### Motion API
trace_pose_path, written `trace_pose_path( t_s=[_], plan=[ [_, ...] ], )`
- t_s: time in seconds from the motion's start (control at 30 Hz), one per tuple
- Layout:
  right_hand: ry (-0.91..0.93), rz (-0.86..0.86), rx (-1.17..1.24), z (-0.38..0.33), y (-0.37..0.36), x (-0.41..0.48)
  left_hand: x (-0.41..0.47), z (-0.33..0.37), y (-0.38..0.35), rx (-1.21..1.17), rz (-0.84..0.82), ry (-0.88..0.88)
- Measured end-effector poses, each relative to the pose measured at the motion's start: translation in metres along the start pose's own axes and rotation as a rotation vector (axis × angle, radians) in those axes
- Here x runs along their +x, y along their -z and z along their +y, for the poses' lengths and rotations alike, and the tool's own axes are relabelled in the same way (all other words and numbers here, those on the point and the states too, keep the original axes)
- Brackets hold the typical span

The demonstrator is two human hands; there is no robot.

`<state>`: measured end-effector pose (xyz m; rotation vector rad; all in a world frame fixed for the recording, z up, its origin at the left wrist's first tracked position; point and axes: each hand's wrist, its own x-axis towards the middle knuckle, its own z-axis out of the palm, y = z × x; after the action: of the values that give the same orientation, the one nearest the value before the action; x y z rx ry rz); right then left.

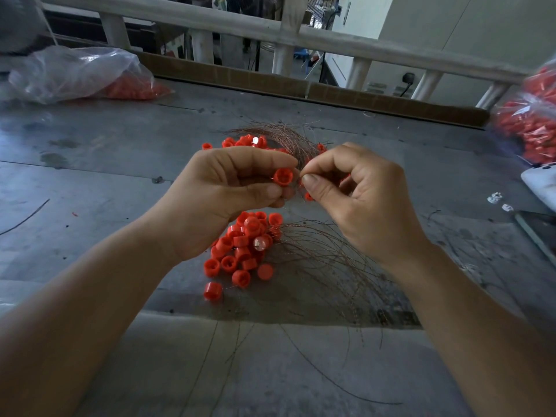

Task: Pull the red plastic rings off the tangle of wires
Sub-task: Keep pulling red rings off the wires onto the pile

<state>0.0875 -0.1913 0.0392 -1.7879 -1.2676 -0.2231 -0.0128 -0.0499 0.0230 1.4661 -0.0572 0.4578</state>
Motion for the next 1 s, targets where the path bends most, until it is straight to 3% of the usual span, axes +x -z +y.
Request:
trace_pose_path(
  t_s=[1.0],
  plan=[
    [-0.048, -0.031, -0.006, -0.0001, 0.003, -0.001, -0.0008, 0.0012, 0.0002, -0.01, -0.02, 0.007]
  ],
)
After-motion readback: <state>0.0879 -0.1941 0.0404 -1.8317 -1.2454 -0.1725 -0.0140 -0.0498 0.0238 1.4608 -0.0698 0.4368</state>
